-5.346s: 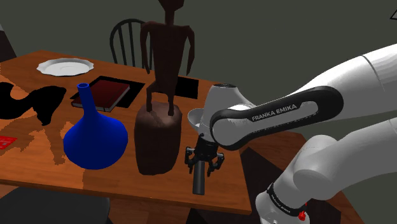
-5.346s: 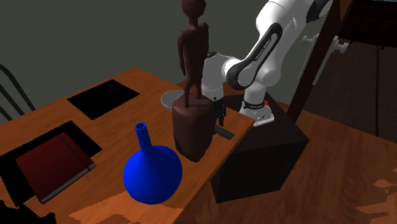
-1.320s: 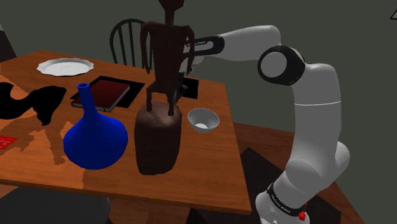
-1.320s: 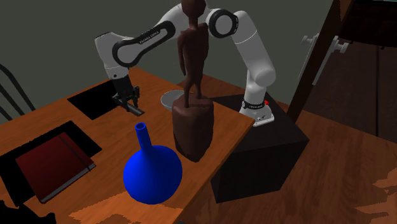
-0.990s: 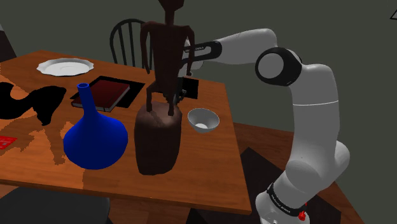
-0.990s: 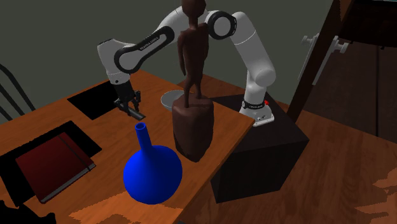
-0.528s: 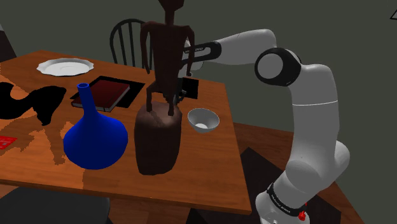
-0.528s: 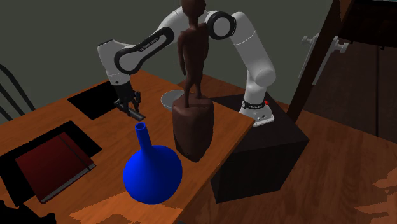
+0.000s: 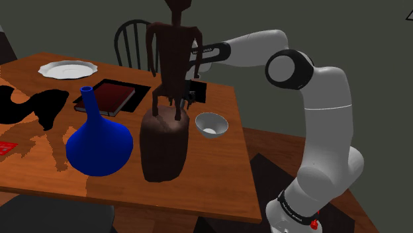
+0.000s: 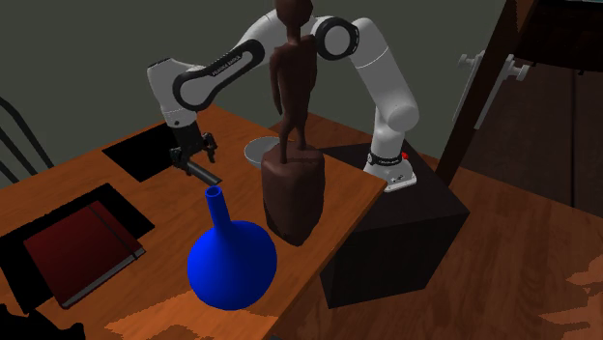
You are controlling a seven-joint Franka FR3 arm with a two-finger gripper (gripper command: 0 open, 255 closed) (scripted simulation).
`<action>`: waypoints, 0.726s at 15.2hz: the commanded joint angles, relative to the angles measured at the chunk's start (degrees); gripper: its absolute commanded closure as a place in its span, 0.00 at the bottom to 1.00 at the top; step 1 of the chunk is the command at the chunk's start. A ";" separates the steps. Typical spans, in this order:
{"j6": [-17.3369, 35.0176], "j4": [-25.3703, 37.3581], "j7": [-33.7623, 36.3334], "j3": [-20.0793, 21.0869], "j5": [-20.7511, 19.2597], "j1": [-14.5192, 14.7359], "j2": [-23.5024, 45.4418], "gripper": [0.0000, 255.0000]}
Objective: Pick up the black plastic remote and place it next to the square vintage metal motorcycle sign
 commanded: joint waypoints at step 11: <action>-6.03 5.17 0.00 0.04 0.11 -0.29 -0.84 0.00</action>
